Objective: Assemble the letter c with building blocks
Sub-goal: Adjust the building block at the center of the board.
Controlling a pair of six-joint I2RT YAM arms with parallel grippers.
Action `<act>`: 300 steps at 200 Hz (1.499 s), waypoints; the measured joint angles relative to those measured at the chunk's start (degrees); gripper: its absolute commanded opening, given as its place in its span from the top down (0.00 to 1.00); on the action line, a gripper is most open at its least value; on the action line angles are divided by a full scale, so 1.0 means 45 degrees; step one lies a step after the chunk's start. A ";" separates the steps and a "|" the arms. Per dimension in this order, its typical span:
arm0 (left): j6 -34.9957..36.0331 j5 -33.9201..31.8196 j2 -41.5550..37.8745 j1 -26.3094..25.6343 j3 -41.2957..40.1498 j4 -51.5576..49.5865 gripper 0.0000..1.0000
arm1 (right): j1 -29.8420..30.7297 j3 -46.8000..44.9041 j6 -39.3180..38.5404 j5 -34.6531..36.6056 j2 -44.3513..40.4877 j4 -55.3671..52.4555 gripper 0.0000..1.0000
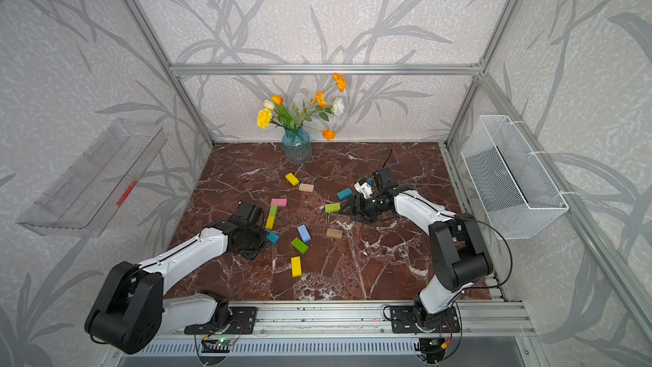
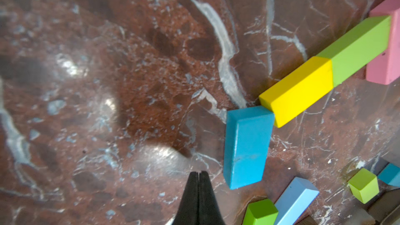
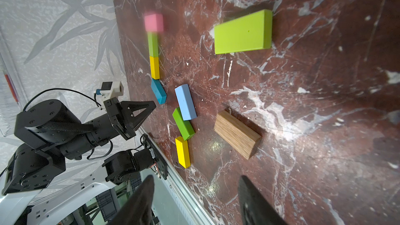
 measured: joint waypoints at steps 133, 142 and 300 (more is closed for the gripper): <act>0.0573 0.1161 0.1195 -0.0015 0.0583 -0.0029 1.00 | -0.0010 0.0000 0.0092 -0.0005 -0.0214 0.0000 0.39; 0.0583 0.1205 0.1302 -0.0015 0.0593 0.0102 1.00 | -0.0010 0.0000 0.0087 -0.0005 -0.0214 0.0000 0.39; 0.0515 0.1540 0.1860 -0.0015 0.0622 0.1180 1.00 | -0.0010 -0.0092 0.0087 -0.0005 -0.0214 0.0107 0.39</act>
